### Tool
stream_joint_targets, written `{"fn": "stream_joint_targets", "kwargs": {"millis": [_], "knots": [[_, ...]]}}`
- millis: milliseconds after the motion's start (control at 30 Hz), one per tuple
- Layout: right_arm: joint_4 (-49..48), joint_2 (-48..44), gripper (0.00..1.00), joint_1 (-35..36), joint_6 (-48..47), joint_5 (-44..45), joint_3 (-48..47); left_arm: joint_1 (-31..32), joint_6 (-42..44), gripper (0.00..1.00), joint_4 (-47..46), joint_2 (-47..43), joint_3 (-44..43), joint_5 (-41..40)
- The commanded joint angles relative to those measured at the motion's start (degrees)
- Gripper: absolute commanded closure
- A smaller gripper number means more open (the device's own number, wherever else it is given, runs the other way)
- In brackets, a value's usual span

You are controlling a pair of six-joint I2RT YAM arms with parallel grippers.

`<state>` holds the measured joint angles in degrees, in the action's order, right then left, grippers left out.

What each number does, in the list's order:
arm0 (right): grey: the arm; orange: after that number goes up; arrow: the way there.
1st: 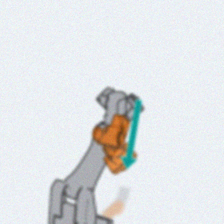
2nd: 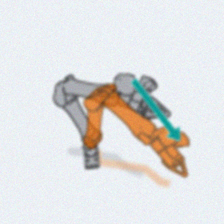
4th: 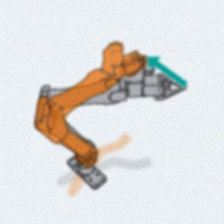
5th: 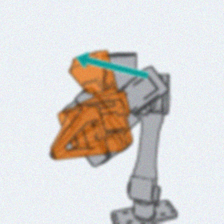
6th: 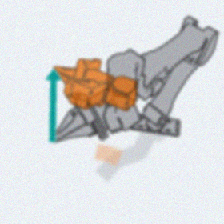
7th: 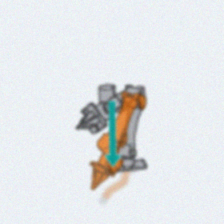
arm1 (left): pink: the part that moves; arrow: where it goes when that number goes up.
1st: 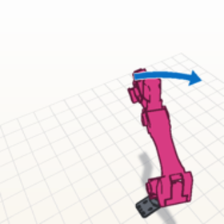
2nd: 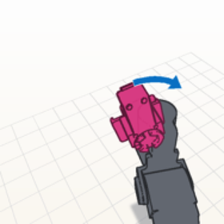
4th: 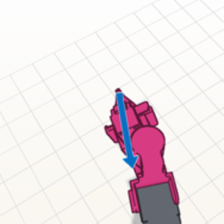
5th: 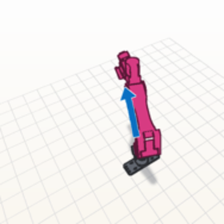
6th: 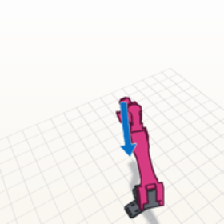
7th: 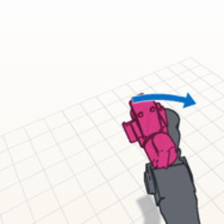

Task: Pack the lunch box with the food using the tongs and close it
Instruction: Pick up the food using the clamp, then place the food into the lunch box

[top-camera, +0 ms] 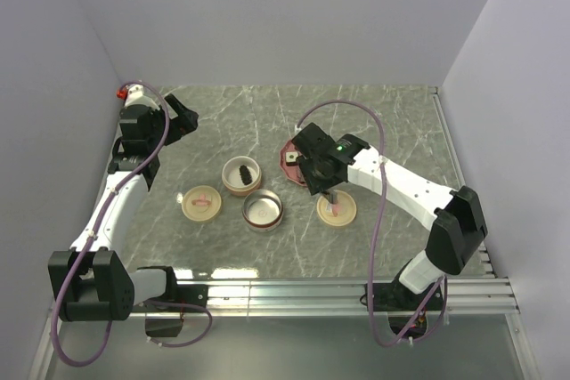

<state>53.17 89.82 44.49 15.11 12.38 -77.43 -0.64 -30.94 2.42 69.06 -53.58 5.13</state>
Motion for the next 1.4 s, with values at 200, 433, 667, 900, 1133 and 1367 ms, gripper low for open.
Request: {"fn": "stream_joint_targets", "kwargs": {"millis": [200, 433, 667, 900, 1133, 1367], "knots": [[-0.96, 1.06, 0.74, 0.34, -0.61, 0.89, -0.79, 0.21, -0.35, 0.00, -1.98, -1.20, 0.32, -0.11], [0.61, 0.27, 0.80, 0.42, -0.52, 2.82, -3.68, 0.29, -0.26, 0.00, -1.98, -1.29, 0.32, -0.38], [4.57, -0.79, 0.80, 0.51, -1.40, 4.32, -10.54, 0.21, -0.35, 0.01, -1.98, -1.12, 0.50, -0.12], [5.80, -1.93, 0.80, 3.32, -2.72, 1.42, -12.22, 0.21, -0.35, 0.00, -1.98, -0.85, 0.50, -0.20], [8.00, -1.49, 0.80, 10.17, -2.28, 0.36, -16.08, 0.29, -0.35, 0.00, -1.98, -0.68, 0.15, -0.38], [10.90, -1.14, 0.80, 14.30, -1.49, -0.69, -18.90, 0.21, -0.44, 0.00, -1.98, -0.50, 0.06, -0.20]]}}
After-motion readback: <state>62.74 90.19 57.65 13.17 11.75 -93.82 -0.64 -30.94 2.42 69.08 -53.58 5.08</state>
